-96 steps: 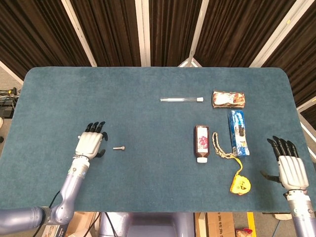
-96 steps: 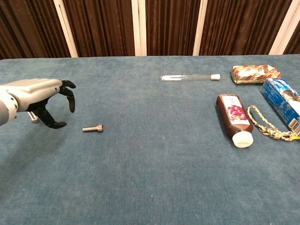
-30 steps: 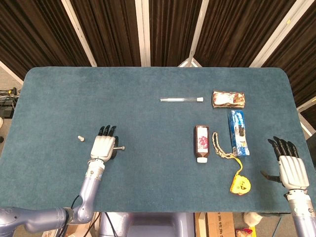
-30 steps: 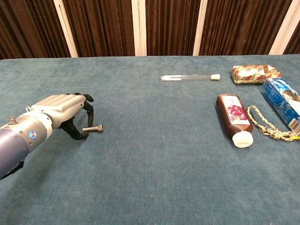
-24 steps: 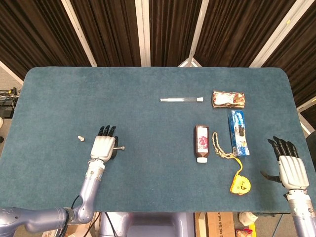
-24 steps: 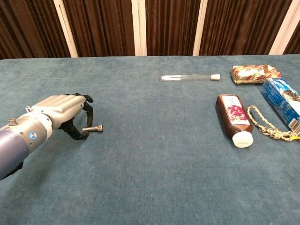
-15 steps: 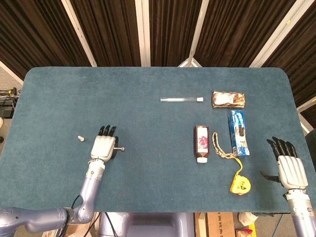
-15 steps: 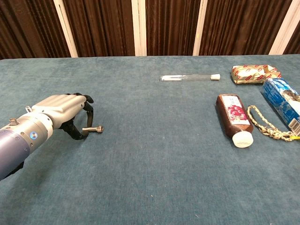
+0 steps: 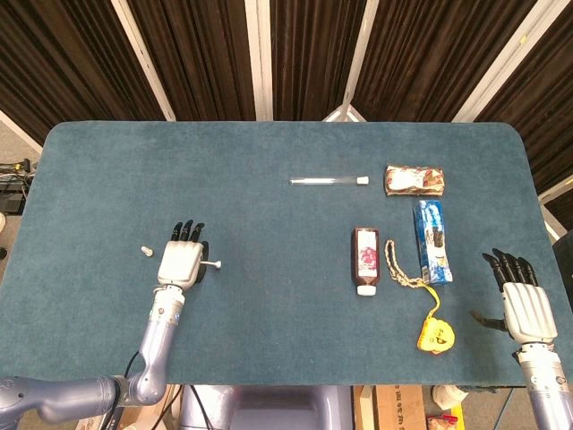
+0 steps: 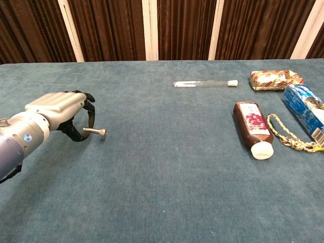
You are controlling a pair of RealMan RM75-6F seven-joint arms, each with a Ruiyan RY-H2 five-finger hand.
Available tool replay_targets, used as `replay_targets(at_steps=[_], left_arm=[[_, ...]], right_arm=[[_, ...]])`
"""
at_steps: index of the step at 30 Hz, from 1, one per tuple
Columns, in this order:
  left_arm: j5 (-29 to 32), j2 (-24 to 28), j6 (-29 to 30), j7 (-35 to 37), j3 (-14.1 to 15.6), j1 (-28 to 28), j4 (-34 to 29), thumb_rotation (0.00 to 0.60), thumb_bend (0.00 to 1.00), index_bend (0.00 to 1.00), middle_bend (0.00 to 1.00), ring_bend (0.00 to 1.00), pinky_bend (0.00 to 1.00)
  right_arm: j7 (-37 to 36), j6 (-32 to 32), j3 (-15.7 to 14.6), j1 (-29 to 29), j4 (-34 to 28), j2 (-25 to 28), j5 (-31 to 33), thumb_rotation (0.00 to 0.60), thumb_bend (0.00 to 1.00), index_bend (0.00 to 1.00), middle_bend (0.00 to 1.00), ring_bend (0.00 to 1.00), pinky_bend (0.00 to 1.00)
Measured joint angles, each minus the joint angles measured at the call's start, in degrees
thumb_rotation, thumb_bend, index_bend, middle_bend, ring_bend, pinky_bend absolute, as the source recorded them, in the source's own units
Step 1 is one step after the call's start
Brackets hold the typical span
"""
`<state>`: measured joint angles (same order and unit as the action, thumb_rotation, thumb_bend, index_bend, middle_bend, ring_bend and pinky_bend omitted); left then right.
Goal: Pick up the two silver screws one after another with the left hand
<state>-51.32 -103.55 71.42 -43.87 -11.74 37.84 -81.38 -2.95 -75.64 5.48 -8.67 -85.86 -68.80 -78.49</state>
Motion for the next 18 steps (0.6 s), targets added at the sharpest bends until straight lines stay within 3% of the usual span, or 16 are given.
replay_targets(at_steps=[10,18], left_arm=[[-0.3,2.08,1.77,-3.89,-0.09,0.05,-3.15,0.6,0.55,0.56,0.09,0.0,0.0],[-0.51,3.78,4.69,-13.59,1.0,1.04,-4.37,0.6,0.55,0.57,0.1,0.0,0.0]], right_arm=[[0.02,-0.06,-0.06,0.04,-0.25,0.11,-0.08,0.6,0.15,0.13,0.09,0.05,0.0],[-0.03,-0.02,-0.09,0.03,-0.28,0.14,-0.11,0.6,0.15,0.13,0.09,0.05,0.0]])
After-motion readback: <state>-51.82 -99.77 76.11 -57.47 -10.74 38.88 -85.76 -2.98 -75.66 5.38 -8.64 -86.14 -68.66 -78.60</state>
